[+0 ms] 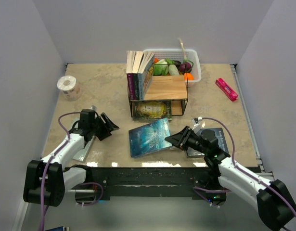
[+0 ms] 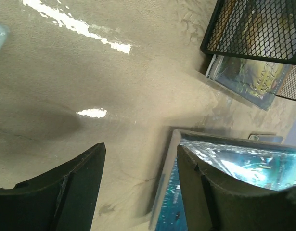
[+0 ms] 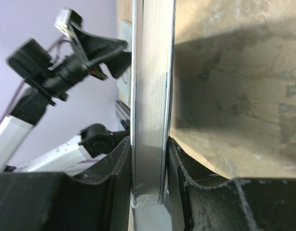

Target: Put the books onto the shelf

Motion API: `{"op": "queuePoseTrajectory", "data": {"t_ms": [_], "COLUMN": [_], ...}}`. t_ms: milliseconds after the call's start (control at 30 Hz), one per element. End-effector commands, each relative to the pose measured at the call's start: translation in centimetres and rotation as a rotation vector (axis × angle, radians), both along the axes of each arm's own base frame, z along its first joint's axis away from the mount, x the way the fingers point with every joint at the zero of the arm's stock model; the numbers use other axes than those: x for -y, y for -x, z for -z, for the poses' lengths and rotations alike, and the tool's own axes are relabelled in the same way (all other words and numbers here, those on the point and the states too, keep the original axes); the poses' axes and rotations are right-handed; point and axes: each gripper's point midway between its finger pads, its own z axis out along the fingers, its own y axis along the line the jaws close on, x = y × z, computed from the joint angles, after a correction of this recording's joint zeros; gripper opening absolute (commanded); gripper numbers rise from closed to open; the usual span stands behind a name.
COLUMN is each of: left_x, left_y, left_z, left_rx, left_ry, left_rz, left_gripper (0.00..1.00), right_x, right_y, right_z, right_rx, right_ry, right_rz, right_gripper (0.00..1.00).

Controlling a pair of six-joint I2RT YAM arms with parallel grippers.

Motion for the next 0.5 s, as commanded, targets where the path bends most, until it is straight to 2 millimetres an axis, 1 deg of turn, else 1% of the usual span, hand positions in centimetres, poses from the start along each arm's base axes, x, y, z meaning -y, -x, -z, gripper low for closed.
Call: {"op": "queuePoseTrajectory", "data": {"t_ms": [0, 100, 200, 367, 467], "left_x": [-0.5, -0.5, -0.4, -0.3, -0.4], "left_y": [-1.2, -1.5, -1.7, -1.8, -1.9], "left_z": [-1.2, -1.5, -1.7, -1.8, -1.9], "left_rx": [0.044, 0.059, 0.068, 0.069, 0.069], "left_ry": [-0.023, -0.015, -0.007, 0.003, -0.001], "left_rz": [0.006, 0.002, 0.000, 0.001, 0.000], "left_gripper": [0.65, 0.65, 0.65, 0.65, 0.65], "right_x": [-0.1, 0.5, 0.8, 1.3, 2.2], "right_y": [-1.2, -1.1, -1.0, -1.5, -2.2], "right_z": [-11.0, -12.7, -13.3, -12.5, -12.2], "right_rx": [0.280, 0.312, 0.323, 0.308, 0.309], "right_ry": [-0.319, -0.370, -0.392, -0.354, -0.333], "right_rz": [0.037, 0.060, 0.072, 0.107, 0.153], "right_gripper": [0.00, 0.00, 0.00, 0.00, 0.00]}}
